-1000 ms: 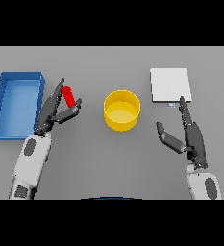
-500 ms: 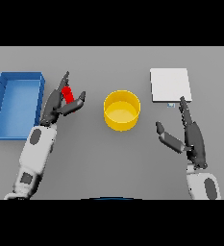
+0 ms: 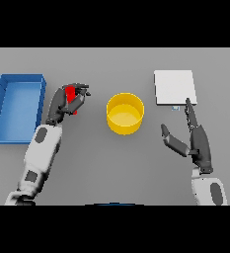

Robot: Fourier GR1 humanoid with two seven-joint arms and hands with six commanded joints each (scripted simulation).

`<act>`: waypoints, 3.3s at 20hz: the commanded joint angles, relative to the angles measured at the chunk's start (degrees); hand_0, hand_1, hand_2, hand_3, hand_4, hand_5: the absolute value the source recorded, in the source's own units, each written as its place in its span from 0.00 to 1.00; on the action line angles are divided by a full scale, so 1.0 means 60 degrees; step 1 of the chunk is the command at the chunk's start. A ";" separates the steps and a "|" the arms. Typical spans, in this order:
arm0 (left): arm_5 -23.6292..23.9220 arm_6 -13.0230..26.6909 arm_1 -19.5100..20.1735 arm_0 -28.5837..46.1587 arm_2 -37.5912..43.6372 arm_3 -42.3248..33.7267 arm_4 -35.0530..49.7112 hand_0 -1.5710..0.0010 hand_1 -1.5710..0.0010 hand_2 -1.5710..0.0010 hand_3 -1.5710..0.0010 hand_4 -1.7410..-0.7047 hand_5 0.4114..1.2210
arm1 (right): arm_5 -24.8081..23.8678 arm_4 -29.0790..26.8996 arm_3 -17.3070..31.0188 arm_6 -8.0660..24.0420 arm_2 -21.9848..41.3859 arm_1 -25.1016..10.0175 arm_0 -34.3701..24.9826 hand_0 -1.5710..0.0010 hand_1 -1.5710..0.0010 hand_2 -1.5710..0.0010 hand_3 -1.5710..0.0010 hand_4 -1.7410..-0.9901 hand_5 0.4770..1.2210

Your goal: Pick up the red beaker and tilt it to pour out 1 green nut into yellow bowl. Pick up the yellow bowl and place it on the metallic measuring scale.

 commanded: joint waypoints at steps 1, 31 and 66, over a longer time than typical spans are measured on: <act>0.0047 -0.0095 -0.0011 -0.0024 -0.0128 0.0062 -0.0089 0.24 0.23 0.22 0.30 0.16 0.86 | 0.0000 -0.0017 0.0109 0.0057 -0.0030 0.0002 -0.0030 1.00 1.00 1.00 1.00 0.65 0.22; -0.0206 0.3830 0.1925 -0.1865 -0.5011 -0.1758 -0.4172 0.00 0.00 0.00 0.00 0.00 0.88 | 0.0087 0.0091 -0.0154 0.0114 0.0036 -0.0120 0.0122 1.00 1.00 1.00 1.00 0.65 0.29; -0.3633 0.1240 0.1841 -0.7069 -1.2637 0.1124 -0.9322 0.00 0.00 0.00 0.00 0.01 1.00 | -0.0379 0.0270 0.0192 0.0006 0.0031 0.0306 0.0153 1.00 1.00 1.00 1.00 0.71 0.15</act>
